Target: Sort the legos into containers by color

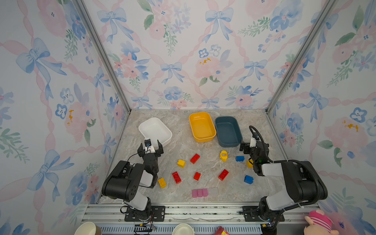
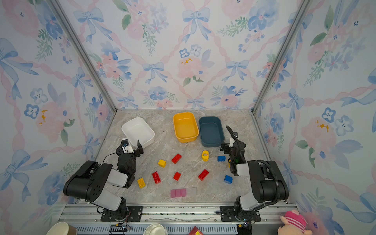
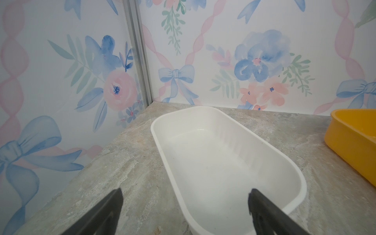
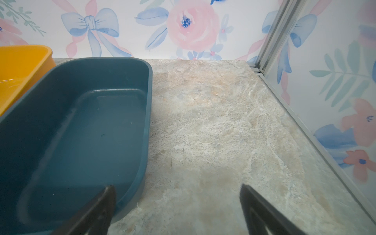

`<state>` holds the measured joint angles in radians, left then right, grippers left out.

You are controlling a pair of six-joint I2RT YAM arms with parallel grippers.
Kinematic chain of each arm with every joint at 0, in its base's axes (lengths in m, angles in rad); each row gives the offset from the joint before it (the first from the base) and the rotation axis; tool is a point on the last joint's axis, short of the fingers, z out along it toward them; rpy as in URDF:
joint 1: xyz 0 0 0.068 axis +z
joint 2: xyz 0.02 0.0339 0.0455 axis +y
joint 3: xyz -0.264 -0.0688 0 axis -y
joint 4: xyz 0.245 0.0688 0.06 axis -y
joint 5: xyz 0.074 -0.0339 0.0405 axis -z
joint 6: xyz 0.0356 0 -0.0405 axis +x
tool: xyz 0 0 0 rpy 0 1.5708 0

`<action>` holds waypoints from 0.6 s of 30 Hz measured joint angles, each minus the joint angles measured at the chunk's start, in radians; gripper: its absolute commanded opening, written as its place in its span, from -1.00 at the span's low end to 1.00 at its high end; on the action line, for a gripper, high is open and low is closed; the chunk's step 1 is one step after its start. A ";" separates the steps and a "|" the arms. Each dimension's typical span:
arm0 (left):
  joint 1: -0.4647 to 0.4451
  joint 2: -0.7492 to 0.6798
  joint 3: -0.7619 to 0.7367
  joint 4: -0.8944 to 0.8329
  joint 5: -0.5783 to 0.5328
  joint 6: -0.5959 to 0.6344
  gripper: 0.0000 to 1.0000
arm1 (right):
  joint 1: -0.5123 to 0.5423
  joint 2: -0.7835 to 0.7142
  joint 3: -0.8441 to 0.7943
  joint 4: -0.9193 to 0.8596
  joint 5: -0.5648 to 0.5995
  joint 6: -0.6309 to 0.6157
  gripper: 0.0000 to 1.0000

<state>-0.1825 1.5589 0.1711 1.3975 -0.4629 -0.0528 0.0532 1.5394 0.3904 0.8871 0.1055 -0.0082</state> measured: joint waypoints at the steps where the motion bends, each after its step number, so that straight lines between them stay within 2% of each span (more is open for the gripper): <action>1: 0.000 0.000 0.000 0.000 0.000 0.000 0.96 | 0.000 0.000 0.000 0.000 0.000 0.000 0.94; 10: 0.000 -0.007 0.000 -0.013 -0.013 -0.003 0.95 | 0.000 -0.018 0.000 -0.023 0.011 0.000 0.94; 14: -0.007 -0.028 0.001 -0.024 -0.028 -0.002 0.93 | 0.008 -0.130 0.029 -0.179 0.038 0.005 0.94; 18: -0.026 -0.117 0.076 -0.198 -0.072 0.000 0.91 | 0.048 -0.211 0.124 -0.352 0.091 0.007 0.94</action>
<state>-0.2085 1.4418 0.2470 1.1999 -0.5350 -0.0528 0.1009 1.3281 0.5144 0.5354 0.1963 -0.0010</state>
